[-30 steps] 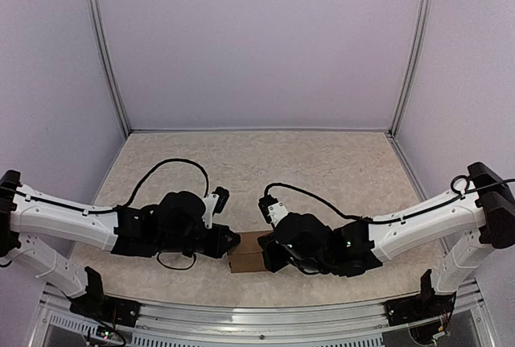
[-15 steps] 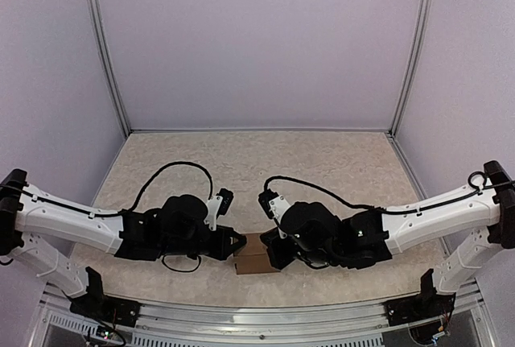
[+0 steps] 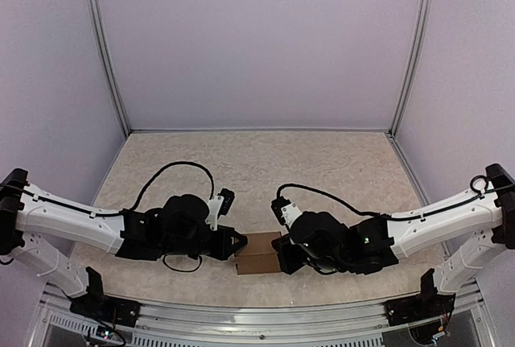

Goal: Fold the paper box

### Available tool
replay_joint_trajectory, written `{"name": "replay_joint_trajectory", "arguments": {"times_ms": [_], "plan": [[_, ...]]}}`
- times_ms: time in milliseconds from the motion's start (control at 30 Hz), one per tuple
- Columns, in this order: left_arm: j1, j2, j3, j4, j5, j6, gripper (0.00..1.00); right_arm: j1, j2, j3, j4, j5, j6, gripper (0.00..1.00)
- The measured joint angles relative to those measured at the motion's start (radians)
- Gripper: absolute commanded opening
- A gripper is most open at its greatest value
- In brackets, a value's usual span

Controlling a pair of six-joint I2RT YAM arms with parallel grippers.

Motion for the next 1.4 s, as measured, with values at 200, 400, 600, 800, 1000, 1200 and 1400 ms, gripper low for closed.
{"name": "replay_joint_trajectory", "arguments": {"times_ms": [200,400,600,800,1000,1200,1400], "plan": [[0.000,0.002,0.002,-0.002,0.000,0.000,0.00,0.001,0.000,-0.032,0.068,0.008,0.058,0.00],[0.000,0.002,0.012,-0.019,-0.001,0.005,0.00,0.002,0.000,-0.023,0.055,0.016,0.046,0.00],[-0.003,-0.032,0.024,-0.088,-0.019,0.029,0.04,0.002,-0.023,-0.019,0.039,0.006,-0.031,0.00],[0.000,-0.113,0.059,-0.264,-0.079,0.073,0.05,0.011,-0.120,-0.066,0.085,-0.065,-0.126,0.00],[0.066,-0.214,0.096,-0.333,-0.121,0.097,0.01,0.057,-0.127,-0.134,0.150,-0.119,-0.162,0.00],[0.163,-0.195,0.098,-0.341,-0.094,0.117,0.00,0.068,-0.017,-0.152,0.210,-0.119,-0.126,0.00],[0.188,-0.108,0.097,-0.312,-0.019,0.134,0.00,0.068,0.100,-0.135,0.240,-0.069,-0.072,0.00]]}}
